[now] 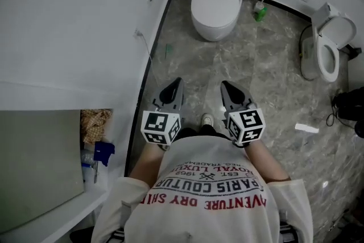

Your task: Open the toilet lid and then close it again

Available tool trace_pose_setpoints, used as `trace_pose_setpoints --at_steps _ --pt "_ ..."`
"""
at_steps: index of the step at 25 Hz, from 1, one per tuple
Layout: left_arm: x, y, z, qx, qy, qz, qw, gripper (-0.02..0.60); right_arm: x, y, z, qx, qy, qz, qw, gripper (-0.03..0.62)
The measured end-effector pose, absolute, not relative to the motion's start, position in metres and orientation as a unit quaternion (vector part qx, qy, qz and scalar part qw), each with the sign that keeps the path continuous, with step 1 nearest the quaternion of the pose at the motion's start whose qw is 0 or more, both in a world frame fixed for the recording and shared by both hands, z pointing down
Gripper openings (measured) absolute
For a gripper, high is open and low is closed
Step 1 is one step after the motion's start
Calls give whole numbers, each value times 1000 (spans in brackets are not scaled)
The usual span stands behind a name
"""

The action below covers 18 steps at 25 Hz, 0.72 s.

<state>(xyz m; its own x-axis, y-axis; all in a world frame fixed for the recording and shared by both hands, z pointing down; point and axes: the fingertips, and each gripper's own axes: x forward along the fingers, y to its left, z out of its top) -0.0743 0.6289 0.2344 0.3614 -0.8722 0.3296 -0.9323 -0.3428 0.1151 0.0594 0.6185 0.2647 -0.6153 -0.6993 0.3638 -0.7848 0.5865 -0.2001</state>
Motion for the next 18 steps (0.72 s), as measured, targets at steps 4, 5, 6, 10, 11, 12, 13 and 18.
trace_pose_setpoints --at_steps 4,5,6,10,11,12,13,18 --pt "-67 582 241 814 -550 108 153 8 67 569 272 428 -875 187 129 15" --pt "-67 569 243 814 -549 110 154 8 67 556 274 430 -873 189 129 15" --pt "-68 556 245 815 -547 111 156 8 67 543 276 432 -872 191 129 15" --pt "-72 498 264 820 -535 121 166 8 65 488 287 445 -866 189 130 15" --pt "-74 481 270 821 -531 123 169 8 63 473 291 448 -864 188 132 15" --pt "-75 463 275 824 -526 125 172 8 62 456 295 452 -862 188 134 15" --pt "-77 444 281 826 -520 126 175 8 59 439 299 456 -859 188 137 15" --pt "-85 348 303 843 -486 137 185 8 42 355 321 475 -844 202 149 16"
